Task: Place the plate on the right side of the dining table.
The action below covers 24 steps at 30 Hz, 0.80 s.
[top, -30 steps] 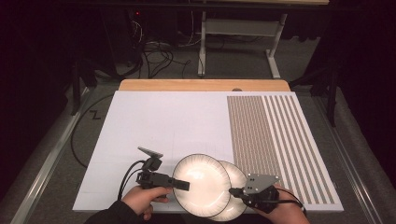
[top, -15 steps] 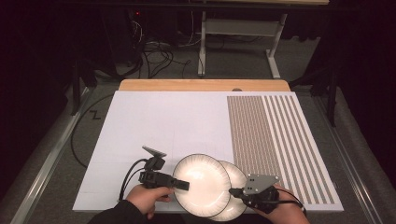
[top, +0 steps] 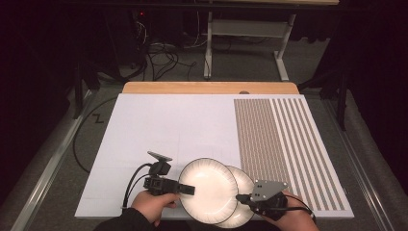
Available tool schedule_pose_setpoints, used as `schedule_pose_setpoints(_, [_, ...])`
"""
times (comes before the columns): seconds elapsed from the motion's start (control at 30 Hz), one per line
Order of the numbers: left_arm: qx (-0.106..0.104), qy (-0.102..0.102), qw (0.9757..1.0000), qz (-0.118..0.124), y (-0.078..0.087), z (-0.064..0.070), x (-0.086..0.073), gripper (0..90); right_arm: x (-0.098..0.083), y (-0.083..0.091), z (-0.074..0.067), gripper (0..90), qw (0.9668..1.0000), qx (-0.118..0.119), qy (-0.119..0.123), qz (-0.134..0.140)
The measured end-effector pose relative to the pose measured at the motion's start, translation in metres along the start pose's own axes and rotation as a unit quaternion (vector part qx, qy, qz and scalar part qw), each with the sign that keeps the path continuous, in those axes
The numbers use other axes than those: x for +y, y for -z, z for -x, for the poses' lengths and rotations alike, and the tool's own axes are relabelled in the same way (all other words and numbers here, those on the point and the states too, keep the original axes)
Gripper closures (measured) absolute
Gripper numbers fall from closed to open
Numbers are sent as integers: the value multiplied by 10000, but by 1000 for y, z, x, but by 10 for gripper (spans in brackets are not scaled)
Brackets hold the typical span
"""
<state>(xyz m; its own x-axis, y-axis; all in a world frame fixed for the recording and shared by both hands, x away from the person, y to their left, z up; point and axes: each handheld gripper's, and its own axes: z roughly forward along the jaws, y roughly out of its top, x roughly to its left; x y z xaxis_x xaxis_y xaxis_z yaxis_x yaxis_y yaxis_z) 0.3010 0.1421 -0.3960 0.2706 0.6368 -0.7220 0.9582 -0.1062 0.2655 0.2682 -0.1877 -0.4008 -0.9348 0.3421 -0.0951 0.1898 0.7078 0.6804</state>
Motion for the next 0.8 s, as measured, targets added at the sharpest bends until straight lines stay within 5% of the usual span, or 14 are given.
schedule_pose_setpoints(0.2, [-16,9,10000,65,-1,0,-1,731,-1,5,1,900,9999,-8,-22,132])
schedule_pose_setpoints(0.43, [-76,-15,9999,151,-1,0,-3,738,-4,10,10,818,9984,-78,-336,437])
schedule_pose_setpoints(0.8, [-98,-33,9994,317,3,0,-3,751,-14,20,25,669,9905,-571,-903,868])
